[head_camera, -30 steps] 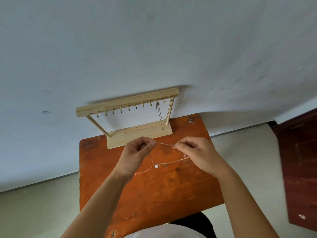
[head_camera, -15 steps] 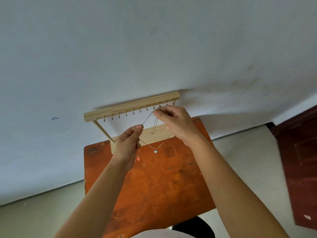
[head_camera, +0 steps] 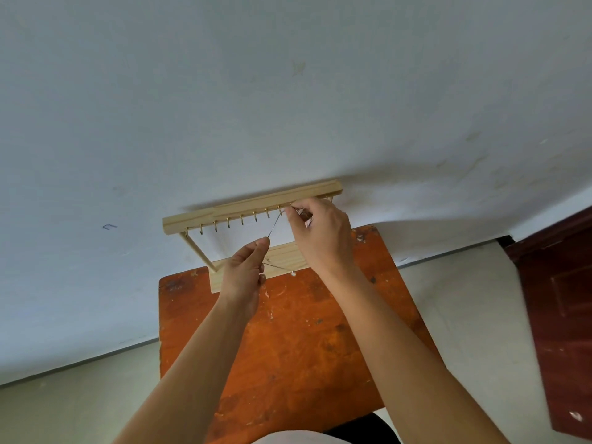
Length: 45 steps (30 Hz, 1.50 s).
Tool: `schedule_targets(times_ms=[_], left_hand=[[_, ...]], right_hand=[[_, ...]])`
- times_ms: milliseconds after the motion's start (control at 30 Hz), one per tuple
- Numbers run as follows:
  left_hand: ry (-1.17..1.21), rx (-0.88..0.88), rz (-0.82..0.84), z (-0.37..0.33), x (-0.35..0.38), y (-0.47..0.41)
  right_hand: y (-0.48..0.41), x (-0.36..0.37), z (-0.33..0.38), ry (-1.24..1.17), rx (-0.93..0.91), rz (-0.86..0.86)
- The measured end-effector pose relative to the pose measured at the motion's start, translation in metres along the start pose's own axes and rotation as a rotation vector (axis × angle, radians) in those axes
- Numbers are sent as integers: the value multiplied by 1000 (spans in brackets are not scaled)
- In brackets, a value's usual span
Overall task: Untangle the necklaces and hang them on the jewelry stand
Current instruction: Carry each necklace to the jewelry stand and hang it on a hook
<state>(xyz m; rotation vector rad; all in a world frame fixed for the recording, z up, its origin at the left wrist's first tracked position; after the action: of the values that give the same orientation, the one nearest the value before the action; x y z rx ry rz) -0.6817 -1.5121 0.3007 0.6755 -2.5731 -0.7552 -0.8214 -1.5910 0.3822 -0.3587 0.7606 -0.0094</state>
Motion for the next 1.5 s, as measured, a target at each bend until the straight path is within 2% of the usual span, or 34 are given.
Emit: schedule_targets(times_ms=[167, 267, 433, 667, 767, 900, 1000, 1100, 1167, 1333, 1500], left_hand=[[-69, 29, -34, -3, -3, -2], [-97, 44, -64, -8, -6, -3], [-189, 102, -55, -19, 1, -2], [-441, 195, -30, -30, -19, -5], [-538, 232, 67, -41, -34, -1], [-429, 197, 286, -61, -37, 16], [-313, 143, 419, -75, -32, 27], [-214, 73, 550, -84, -22, 38], [-169, 38, 598, -88, -16, 44], [-122, 47, 597, -95, -17, 48], [-239, 15, 610, -82, -20, 48]], right_hand=[[27, 12, -16, -452, 208, -62], [42, 20, -24, -566, 288, -110], [51, 44, -30, -605, 392, 60], [31, 47, -39, -480, 342, 111], [37, 43, -47, -455, 342, 148], [57, 42, -53, -577, 439, 208], [71, 54, -35, -737, 516, 348], [77, 62, 1, -793, 438, 529], [78, 61, 20, -812, 419, 592], [85, 50, 20, -939, 469, 601], [79, 28, 0, -878, 532, 399]])
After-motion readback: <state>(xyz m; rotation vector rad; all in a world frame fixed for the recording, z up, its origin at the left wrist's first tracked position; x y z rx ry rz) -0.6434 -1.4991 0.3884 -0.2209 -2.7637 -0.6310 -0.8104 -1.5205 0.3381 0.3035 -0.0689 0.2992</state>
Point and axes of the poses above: each hand's wrist, its own y-axis away from the middle knuckle, its own x-axis out of the palm, z = x × y, the point moved 5 cm from there along -y, towards the middle knuckle, and after that the axes turned 1 degree about -x, right-handed, at the moved point
